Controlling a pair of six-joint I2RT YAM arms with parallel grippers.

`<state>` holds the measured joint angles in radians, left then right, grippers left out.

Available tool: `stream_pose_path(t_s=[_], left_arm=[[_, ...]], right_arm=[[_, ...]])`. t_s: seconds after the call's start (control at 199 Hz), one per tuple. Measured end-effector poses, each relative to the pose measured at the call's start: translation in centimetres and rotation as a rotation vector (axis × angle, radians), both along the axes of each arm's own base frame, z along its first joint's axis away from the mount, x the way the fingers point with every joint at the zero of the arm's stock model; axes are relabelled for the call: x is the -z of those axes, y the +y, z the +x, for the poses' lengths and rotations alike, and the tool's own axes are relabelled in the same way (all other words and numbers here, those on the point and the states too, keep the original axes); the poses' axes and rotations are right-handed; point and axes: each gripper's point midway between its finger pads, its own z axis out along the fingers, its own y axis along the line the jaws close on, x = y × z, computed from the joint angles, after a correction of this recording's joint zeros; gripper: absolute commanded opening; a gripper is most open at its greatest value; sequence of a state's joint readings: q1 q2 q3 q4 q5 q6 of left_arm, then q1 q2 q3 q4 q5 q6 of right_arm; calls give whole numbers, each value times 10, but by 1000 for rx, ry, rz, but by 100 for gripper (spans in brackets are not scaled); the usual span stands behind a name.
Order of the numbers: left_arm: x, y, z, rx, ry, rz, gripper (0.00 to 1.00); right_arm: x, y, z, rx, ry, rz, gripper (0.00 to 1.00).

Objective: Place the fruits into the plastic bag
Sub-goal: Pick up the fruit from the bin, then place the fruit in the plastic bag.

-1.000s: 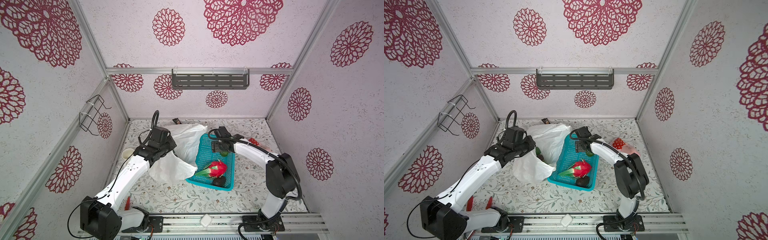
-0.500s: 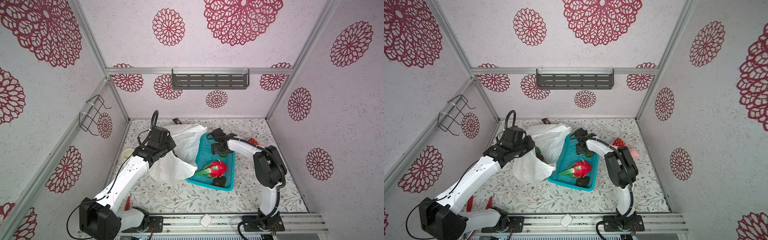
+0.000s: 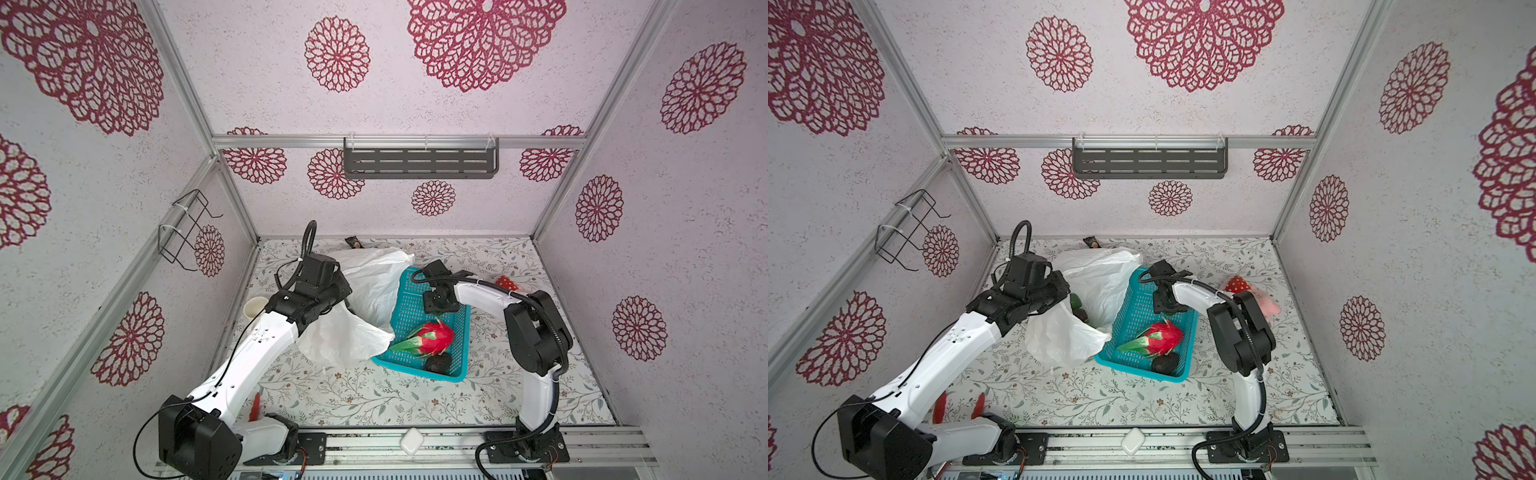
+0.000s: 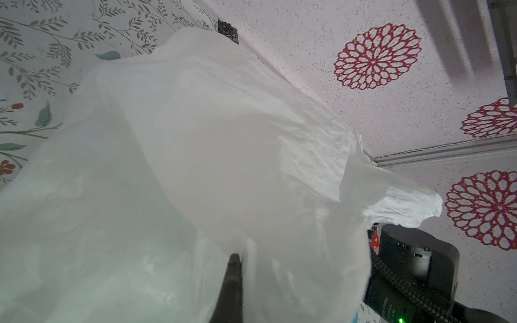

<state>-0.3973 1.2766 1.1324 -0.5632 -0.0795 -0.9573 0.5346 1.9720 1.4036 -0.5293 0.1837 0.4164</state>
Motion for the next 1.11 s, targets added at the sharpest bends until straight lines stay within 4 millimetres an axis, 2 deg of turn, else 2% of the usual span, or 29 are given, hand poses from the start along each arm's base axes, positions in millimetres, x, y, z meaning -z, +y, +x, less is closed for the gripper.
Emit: stream_pose_path(t_s=[0.096,0.257,0.363,0.499,0.604,0.71,0.826,0.967,1.108], left_arm=[[0,0,0,0,0,0,0],[0,0,0,0,0,0,0],[0,0,0,1,1,-1,0],[3,-1,1,2,8,0,0],[6,-2,2,6,18,0,0],[9,-3,2,8,23,1,0],[9,-3,2,9,23,2,0],[9,-4,2,10,23,3,0],[8,-1,1,-4,18,19,0]], right_arm=[[-1,2,1,4,-16,18,40],[-12,-1,-7,-4,-56,57,37],[-44,4,-15,-32,-127,143,37],[-104,25,-28,-154,-263,331,39],[-143,51,-47,-291,-330,483,42],[-163,83,-66,-430,-339,585,44],[-169,124,-88,-578,-306,631,46],[-175,179,-98,-726,-291,655,46],[-158,219,-106,-831,-242,631,50]])
